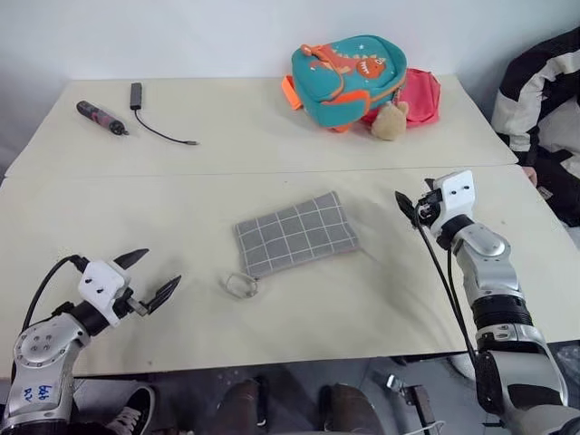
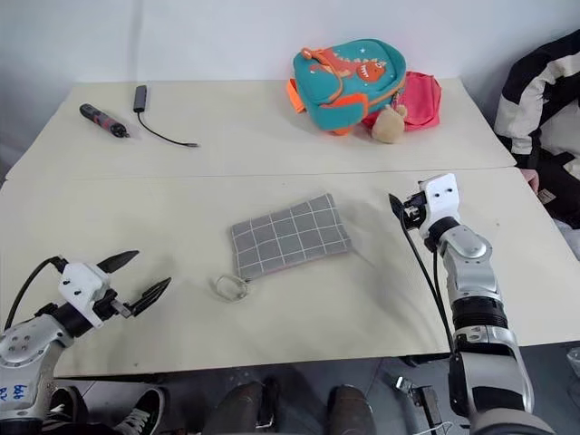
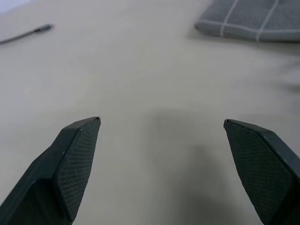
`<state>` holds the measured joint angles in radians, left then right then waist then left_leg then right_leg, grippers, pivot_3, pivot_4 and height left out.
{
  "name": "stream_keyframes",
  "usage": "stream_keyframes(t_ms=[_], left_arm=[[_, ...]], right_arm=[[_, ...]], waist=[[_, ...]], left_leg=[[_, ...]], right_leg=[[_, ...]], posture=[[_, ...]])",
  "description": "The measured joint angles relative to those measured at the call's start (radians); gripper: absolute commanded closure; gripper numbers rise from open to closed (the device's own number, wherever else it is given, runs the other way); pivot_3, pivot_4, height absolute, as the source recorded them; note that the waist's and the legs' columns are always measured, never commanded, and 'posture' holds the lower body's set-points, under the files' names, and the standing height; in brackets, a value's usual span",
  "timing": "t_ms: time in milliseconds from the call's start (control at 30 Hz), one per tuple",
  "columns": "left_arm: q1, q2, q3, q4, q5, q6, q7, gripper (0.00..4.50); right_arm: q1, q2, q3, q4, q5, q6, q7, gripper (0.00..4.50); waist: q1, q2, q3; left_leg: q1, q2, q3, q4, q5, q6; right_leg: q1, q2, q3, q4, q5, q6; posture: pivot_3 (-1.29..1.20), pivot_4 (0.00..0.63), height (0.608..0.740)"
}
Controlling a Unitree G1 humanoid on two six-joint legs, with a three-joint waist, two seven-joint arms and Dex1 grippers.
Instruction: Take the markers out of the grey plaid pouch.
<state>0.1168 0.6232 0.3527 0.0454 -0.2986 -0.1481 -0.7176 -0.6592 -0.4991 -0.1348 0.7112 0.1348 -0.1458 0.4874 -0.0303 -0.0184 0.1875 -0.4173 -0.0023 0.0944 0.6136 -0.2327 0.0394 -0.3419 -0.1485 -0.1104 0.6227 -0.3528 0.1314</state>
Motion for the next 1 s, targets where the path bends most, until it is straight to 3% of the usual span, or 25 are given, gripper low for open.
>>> stream_keyframes(t_ms=[267, 433, 533, 633, 733, 833, 1000], left_arm=[[0.015, -0.021, 0.006, -0.045, 0.004, -0.017, 0.029, 0.02], [0.0, -0.02, -0.006, -0.042, 0.047, -0.049, 0.039, 0.02], [-0.028, -0.011, -0.042, -0.019, 0.13, -0.132, 0.048, 0.0], [-0.108, 0.008, -0.092, 0.015, 0.201, -0.263, 0.045, 0.0], [-0.196, 0.024, -0.133, 0.066, 0.268, -0.385, 0.056, 0.0], [-0.25, 0.028, -0.171, 0.165, 0.335, -0.467, 0.079, 0.0], [-0.324, 0.066, -0.239, 0.302, 0.449, -0.621, 0.119, 0.0]], right_arm=[[0.001, 0.008, 0.019, 0.01, 0.0, -0.022, 0.057, 0.81], [0.015, 0.038, 0.031, -0.086, 0.032, 0.009, 0.141, 0.81], [0.065, 0.042, 0.066, -0.249, 0.062, 0.06, 0.224, 1.46], [0.089, 0.083, 0.151, -0.423, 0.075, 0.124, 0.278, 2.5], [0.082, 0.095, 0.238, -0.45, 0.009, 0.126, 0.275, 3.5], [0.059, 0.121, 0.253, -0.353, -0.08, 0.12, 0.177, 4.47], [-0.022, 0.107, 0.311, -0.196, -0.252, 0.03, 0.054, 4.47]], waist=[[0.001, 0.0, 0.0], [0.0, 0.0, 0.0], [0.004, 0.0, 0.0], [0.003, 0.0, 0.0], [0.004, 0.0, 0.0], [0.002, 0.0, 0.0], [0.0, 0.0, 0.0]], left_leg=[[0.0, 0.0, 0.0, 0.0, 0.0, 0.0], [0.0, 0.0, 0.0, 0.0, 0.0, 0.0], [0.0, 0.0, -0.001, 0.0, 0.0, 0.0], [0.0, 0.0, 0.0, 0.0, 0.0, 0.0], [0.001, -0.001, 0.0, 0.0, -0.002, -0.003], [0.001, -0.002, 0.001, 0.0, 0.0, 0.0], [0.001, -0.001, 0.001, 0.0, 0.0, 0.0]], right_leg=[[0.0, 0.0, 0.0, 0.0, 0.0, 0.0], [0.0, 0.0, 0.0, 0.0, 0.0, 0.0], [0.0, 0.0, 0.0, 0.001, 0.0, 0.0], [-0.001, -0.001, 0.0, 0.001, 0.0, 0.0], [-0.001, -0.001, -0.001, 0.003, 0.0, 0.0], [-0.002, 0.0, -0.006, 0.004, 0.0, 0.0], [-0.003, 0.0, -0.009, 0.005, 0.0, 0.0]], posture=[[0.0, 0.15, 0.74], [0.0, 0.15, 0.74], [0.0, 0.15, 0.74], [0.0, 0.15, 0.74], [0.0, 0.15, 0.74], [0.0, 0.15, 0.74], [0.0, 0.15, 0.74]])
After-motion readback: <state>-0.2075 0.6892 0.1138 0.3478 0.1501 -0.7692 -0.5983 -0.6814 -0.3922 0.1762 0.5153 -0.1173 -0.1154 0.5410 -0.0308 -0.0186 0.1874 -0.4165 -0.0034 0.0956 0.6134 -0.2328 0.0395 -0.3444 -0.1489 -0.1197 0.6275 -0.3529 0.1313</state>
